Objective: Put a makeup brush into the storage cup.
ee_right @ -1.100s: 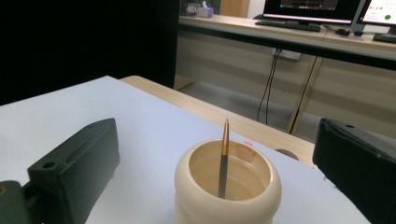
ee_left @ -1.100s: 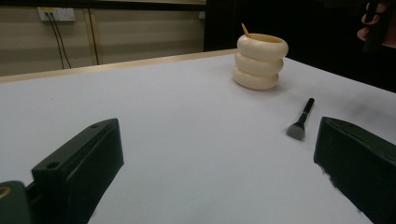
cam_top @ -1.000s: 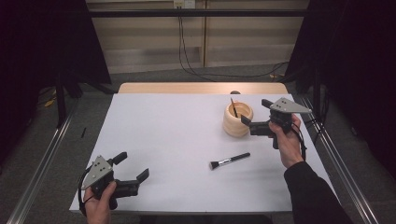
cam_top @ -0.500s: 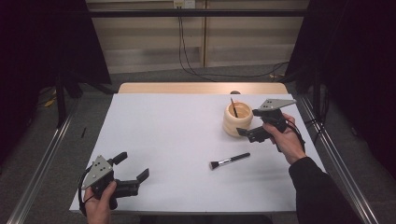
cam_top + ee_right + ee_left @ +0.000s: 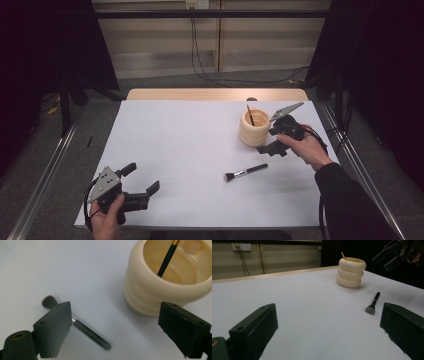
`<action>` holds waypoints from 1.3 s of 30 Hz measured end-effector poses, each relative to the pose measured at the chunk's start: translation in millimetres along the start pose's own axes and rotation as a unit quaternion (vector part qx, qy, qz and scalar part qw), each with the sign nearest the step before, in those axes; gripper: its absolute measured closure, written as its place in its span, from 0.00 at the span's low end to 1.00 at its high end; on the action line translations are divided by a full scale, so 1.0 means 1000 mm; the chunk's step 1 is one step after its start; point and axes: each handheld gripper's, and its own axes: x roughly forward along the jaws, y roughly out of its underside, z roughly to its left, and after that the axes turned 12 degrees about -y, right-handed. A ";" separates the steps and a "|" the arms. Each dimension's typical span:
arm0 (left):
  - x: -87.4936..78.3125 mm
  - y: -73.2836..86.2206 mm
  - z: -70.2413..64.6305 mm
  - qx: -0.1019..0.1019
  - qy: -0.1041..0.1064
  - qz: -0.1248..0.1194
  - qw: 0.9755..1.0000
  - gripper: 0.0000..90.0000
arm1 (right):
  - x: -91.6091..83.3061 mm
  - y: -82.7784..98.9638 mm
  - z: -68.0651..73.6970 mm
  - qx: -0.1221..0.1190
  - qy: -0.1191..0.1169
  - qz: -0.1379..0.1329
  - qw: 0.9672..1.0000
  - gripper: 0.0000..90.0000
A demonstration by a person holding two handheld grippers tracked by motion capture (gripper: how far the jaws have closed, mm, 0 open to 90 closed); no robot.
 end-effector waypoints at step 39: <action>0.000 0.001 0.001 0.001 -0.001 0.002 1.000 0.02 | 0.036 -0.003 -0.003 -0.072 -0.084 0.145 0.983 0.14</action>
